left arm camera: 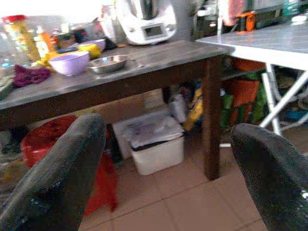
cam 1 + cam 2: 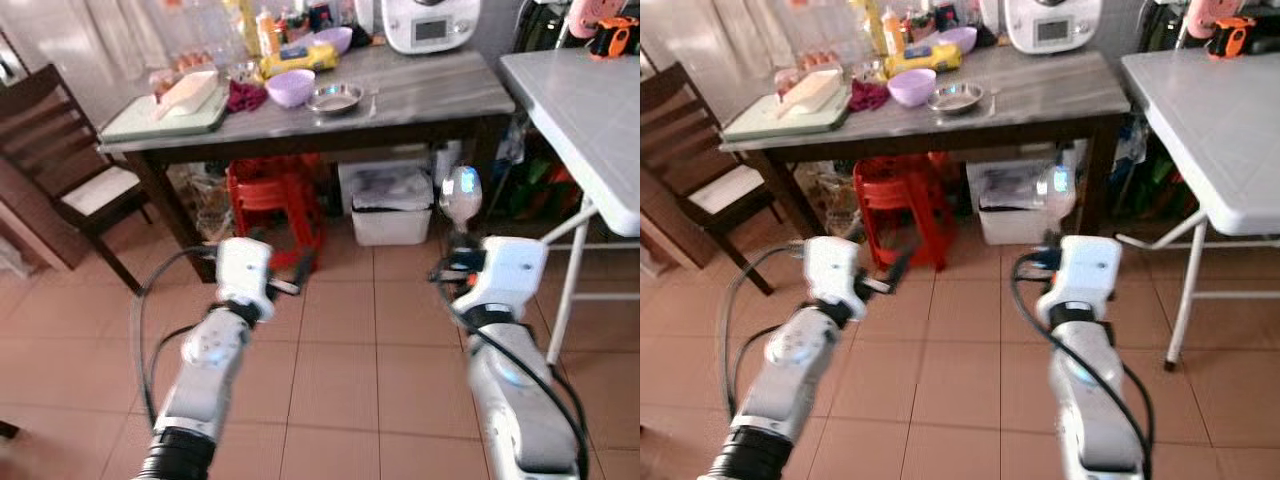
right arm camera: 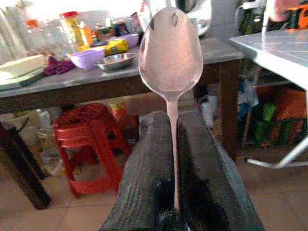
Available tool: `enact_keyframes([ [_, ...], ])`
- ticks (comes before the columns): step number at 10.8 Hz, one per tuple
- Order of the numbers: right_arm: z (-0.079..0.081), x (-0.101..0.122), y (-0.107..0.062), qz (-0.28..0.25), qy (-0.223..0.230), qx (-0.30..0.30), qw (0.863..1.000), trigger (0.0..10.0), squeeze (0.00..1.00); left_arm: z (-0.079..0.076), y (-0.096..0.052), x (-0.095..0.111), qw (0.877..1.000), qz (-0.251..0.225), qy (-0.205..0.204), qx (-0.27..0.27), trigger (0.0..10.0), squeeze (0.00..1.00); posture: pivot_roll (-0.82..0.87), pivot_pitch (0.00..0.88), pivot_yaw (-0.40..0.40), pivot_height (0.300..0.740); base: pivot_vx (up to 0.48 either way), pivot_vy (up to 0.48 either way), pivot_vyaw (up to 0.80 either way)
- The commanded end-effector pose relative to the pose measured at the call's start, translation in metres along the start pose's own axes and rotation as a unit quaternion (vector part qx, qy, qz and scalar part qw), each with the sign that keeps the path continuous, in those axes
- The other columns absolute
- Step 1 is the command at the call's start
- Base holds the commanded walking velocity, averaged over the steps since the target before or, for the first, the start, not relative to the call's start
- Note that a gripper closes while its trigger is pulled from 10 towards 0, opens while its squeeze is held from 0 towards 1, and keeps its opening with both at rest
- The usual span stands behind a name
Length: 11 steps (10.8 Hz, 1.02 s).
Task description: Setting the table
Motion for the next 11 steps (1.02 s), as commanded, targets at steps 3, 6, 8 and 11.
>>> enact_keyframes([
  [3,0.0034,0.0042,0.0,-0.009,0.002,0.006,1.0,10.0,0.0,0.0061,-0.0007,0.0069,1.0,-0.014,0.001,-0.003,10.0,0.0,-0.15,0.034,0.149,0.74,0.309,0.0,0.0],
  [6,0.0032,0.0036,0.0001,-0.008,0.002,0.005,1.0,10.0,0.0,0.0059,-0.0006,0.0069,1.0,-0.014,0.0,-0.009,10.0,0.0,-0.15,0.035,0.153,0.74,0.37,0.0,0.0],
  [8,0.0038,0.0027,0.0,-0.007,0.0,0.006,1.0,10.0,0.0,0.0054,-0.0005,0.0071,1.0,-0.014,0.0,-0.012,10.0,0.0,-0.15,0.034,0.154,0.74,0.392,0.0,0.0],
  [11,0.0062,0.0021,0.0002,-0.009,-0.005,0.011,1.0,10.0,0.0,0.0051,-0.0011,0.0066,1.0,-0.013,0.0,-0.015,10.0,0.0,-0.15,0.032,0.155,0.74,0.48,0.0,0.0],
])
Point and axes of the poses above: a point about 5 cm out from each wrist's last joint towards the gripper, its own y axis pointing out of the wrist towards the gripper, its own x axis along the axis of the wrist's last joint, z = x × y, the point moved 2 cm from there along y, pointing out of the wrist towards the gripper, and after that the axes turned 6 degrees about y, right-handed, at the moved point
